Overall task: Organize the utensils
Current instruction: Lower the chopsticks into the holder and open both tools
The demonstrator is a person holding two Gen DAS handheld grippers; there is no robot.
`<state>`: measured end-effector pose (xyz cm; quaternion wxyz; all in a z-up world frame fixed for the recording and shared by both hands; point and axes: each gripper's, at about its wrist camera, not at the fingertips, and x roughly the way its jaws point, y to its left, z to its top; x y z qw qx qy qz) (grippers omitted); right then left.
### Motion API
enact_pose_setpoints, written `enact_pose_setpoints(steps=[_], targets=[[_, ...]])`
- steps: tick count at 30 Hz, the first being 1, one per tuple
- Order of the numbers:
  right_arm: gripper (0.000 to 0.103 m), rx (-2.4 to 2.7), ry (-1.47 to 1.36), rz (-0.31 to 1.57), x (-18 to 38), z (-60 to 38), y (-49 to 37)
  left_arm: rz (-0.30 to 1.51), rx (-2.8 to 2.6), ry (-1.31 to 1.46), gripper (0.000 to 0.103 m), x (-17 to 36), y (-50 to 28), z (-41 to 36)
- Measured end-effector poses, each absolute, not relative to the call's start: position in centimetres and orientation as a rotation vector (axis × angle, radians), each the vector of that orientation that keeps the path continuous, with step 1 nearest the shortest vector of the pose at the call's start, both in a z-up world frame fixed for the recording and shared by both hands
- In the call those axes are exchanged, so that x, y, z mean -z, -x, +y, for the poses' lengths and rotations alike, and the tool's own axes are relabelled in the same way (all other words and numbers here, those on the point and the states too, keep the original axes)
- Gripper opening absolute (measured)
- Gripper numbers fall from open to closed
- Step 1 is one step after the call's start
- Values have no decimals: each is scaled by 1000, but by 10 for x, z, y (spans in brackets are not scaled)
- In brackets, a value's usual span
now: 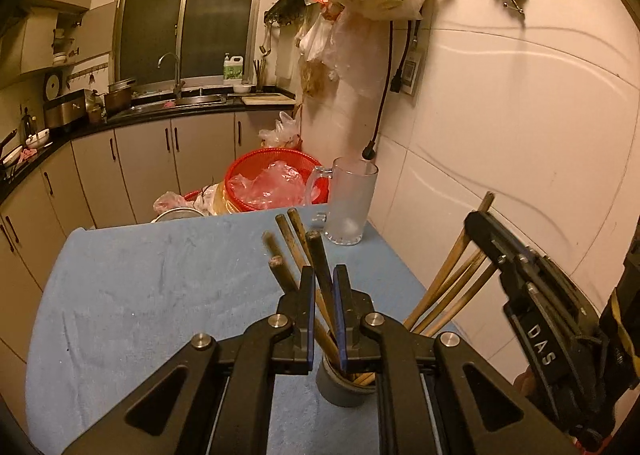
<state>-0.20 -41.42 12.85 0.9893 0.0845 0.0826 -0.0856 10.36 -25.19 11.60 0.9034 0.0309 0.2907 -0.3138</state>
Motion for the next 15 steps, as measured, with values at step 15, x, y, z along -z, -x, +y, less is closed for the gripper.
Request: enact_pose_setpoints(steps=[15], targets=[[10,180,-204,194,-139,-420,15,596,619,-53,12,-113,-101,-244]])
